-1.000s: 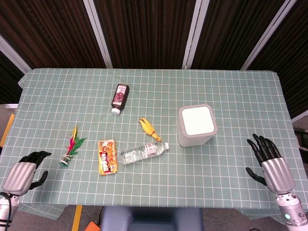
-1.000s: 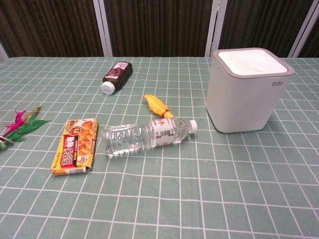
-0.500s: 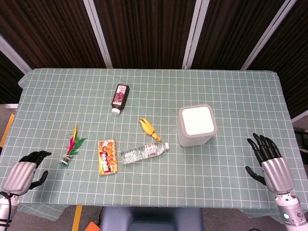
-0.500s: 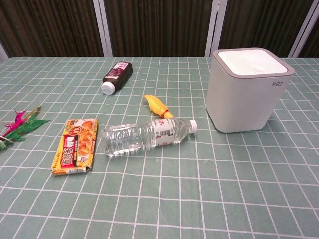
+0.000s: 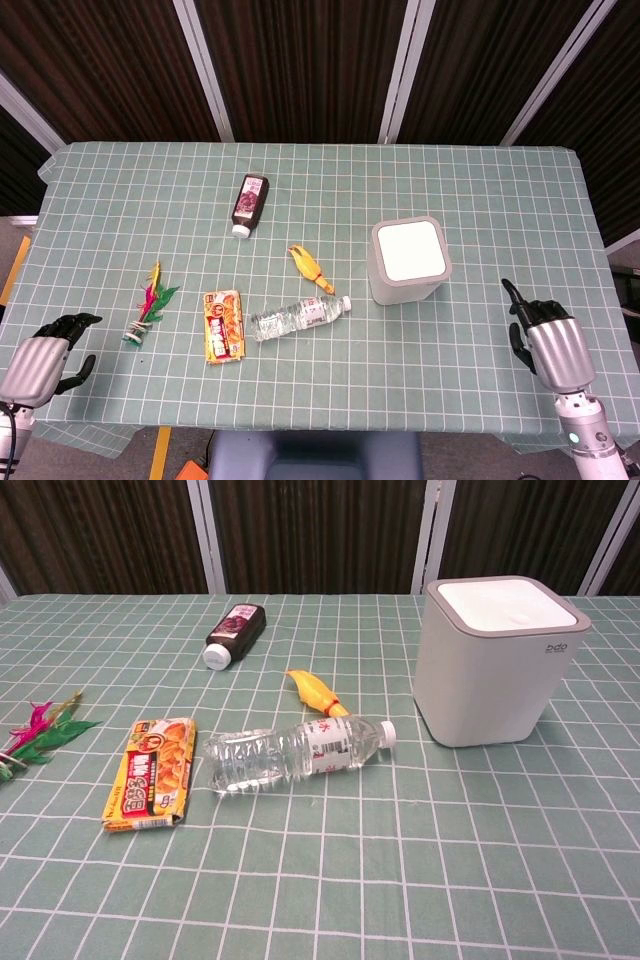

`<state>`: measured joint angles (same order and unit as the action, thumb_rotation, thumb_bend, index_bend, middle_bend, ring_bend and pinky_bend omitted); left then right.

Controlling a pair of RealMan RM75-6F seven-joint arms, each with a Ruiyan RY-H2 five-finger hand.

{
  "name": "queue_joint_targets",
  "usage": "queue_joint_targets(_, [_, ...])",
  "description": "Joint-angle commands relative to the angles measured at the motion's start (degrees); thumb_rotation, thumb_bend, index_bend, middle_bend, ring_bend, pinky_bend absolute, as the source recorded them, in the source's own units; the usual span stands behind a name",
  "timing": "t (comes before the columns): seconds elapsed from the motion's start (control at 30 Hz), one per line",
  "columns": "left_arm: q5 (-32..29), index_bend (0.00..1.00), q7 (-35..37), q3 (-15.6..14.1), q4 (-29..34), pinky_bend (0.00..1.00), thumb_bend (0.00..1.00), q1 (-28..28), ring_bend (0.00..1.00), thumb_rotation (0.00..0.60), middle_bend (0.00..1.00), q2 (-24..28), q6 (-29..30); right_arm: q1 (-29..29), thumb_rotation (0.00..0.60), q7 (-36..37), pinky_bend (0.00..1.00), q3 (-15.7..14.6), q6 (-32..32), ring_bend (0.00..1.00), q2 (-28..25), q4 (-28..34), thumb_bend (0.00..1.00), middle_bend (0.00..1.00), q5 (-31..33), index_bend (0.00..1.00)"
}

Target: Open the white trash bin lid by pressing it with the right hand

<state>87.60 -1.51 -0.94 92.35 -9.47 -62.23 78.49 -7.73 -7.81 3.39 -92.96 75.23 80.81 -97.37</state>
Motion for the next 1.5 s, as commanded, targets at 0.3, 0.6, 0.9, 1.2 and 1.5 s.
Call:
queue_joint_targets(0.3, [-0.3,0.22,1.0,0.2,0.0,0.34,0.45,0.3,0.20,0.600,0.22,0.4,0.4,-6.5,0.600,-18.3,0.70,4.0,14.7,0.75,-3.0,17.3,0.84,0.78,9.1,0.05])
queue_joint_targets(0.6, [0.0,0.22,1.3,0.3,-0.1,0.34,0.45,0.4,0.20,0.600,0.22,0.4,0.8,-11.2,0.600,-22.0,0.70,5.5,22.7,0.75,-1.0,20.3,0.84,0.78,16.5,0.05])
queue_joint_targets(0.9, [0.3,0.22,2.0,0.3,-0.3,0.34,0.45,0.7,0.20,0.600,0.22,0.5,1.3,-12.7,0.600,-24.0,0.70,4.2,24.6,0.75,0.5,19.0,0.84,0.78,18.9,0.06])
queue_joint_targets(1.2, [0.2,0.22,2.2,0.4,-0.5,0.34,0.45,0.8,0.20,0.600,0.22,0.5,1.4,-13.7,0.600,-23.6,0.70,2.9,26.5,0.75,0.2,18.8,0.84,0.78,20.7,0.06])
queue_joint_targets(1.5, [0.3,0.22,2.2,0.4,-0.6,0.34,0.45,0.8,0.20,0.600,0.22,0.4,1.4,-14.9,0.600,-22.8,0.70,2.6,28.4,0.75,-0.2,18.3,0.84,0.78,23.1,0.06])
